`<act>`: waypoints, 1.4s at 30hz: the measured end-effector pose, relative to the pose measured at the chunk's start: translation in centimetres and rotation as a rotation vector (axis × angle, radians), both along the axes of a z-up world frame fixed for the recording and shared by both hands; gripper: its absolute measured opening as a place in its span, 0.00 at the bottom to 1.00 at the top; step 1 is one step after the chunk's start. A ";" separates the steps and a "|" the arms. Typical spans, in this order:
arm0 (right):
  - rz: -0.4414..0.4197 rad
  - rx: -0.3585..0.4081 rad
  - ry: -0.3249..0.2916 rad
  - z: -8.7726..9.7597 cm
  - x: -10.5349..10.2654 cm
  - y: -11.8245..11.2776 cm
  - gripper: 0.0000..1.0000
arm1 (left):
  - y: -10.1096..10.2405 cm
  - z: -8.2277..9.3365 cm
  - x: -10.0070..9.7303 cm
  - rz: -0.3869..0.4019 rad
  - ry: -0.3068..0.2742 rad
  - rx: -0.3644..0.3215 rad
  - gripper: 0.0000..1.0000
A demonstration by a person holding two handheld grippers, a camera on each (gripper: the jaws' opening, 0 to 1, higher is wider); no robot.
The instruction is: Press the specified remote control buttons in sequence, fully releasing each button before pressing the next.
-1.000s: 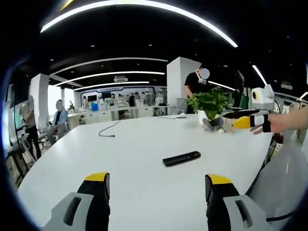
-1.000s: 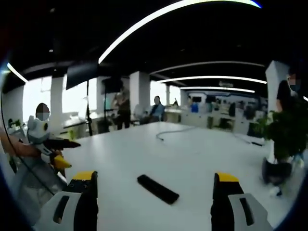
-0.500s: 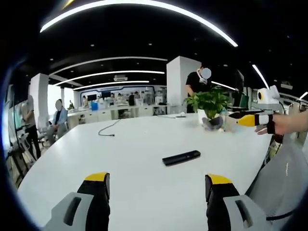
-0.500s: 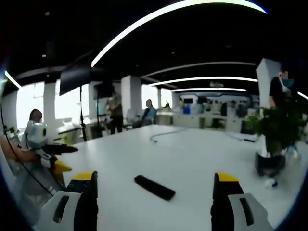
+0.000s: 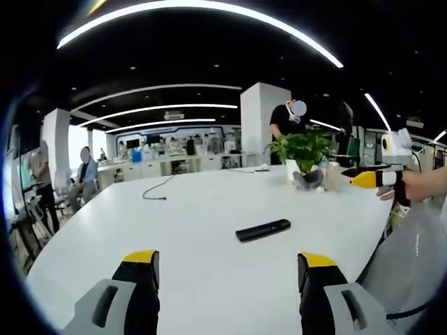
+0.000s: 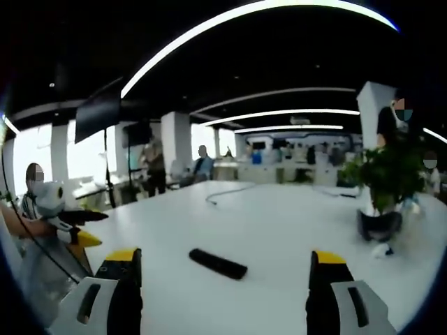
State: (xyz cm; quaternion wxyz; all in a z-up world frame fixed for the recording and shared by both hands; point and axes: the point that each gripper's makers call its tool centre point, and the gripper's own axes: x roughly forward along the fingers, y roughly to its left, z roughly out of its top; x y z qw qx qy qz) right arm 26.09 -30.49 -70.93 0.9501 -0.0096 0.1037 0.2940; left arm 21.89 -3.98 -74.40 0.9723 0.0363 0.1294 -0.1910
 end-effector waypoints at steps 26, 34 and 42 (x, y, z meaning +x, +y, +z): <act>-0.082 -0.086 -0.021 -0.5 -1.4 -2.8 0.99 | 0.3 0.4 0.0 0.031 -0.011 -0.001 0.85; -0.064 -0.096 -0.018 -0.8 -1.4 -2.6 0.95 | 0.6 0.4 0.0 0.047 -0.010 0.000 0.85; -0.067 -0.076 -0.013 -0.9 -1.3 -2.8 0.96 | 0.8 0.4 0.0 0.057 -0.007 0.000 0.85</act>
